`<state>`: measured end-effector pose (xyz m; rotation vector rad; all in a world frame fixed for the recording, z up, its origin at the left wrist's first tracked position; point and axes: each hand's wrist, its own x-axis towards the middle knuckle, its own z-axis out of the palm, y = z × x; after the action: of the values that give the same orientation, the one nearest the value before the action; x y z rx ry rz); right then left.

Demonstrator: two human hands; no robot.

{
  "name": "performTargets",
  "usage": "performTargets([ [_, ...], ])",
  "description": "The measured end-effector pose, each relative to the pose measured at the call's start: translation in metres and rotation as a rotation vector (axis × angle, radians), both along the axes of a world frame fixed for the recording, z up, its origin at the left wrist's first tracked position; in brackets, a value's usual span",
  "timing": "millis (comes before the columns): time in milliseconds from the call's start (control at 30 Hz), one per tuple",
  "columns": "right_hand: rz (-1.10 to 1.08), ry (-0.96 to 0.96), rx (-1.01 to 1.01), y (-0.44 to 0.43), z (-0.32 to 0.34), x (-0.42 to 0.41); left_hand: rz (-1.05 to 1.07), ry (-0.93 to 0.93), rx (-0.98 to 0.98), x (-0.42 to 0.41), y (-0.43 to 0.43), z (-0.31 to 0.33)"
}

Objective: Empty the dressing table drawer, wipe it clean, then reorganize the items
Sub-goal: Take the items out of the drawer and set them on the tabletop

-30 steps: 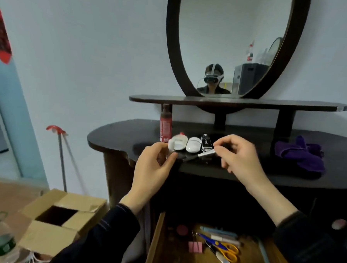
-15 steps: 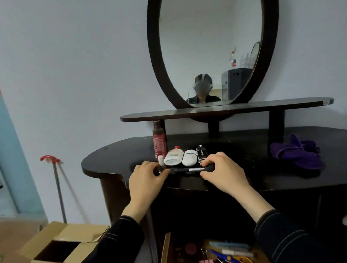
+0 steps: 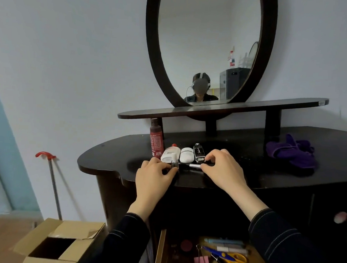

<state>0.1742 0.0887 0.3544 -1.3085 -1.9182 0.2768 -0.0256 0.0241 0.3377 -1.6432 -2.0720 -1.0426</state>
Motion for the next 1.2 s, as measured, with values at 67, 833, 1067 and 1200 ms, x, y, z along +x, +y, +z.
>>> performTargets([
  [67, -0.009, 0.058, 0.010, -0.001, 0.000, 0.003, 0.023, 0.014, 0.089, 0.004, -0.005, -0.009],
  [833, -0.120, -0.421, -0.331, -0.068, -0.253, 0.106, -0.456, -0.337, -0.652, 0.100, -0.034, -0.238],
  [1067, -0.296, -0.607, -0.672, -0.039, -0.281, 0.113, -0.598, -0.259, -0.829, 0.108, -0.020, -0.267],
  [1200, -0.363, -0.647, -0.631, -0.032, -0.284, 0.108, -0.645, -0.217, -0.816, 0.110, -0.024, -0.268],
])
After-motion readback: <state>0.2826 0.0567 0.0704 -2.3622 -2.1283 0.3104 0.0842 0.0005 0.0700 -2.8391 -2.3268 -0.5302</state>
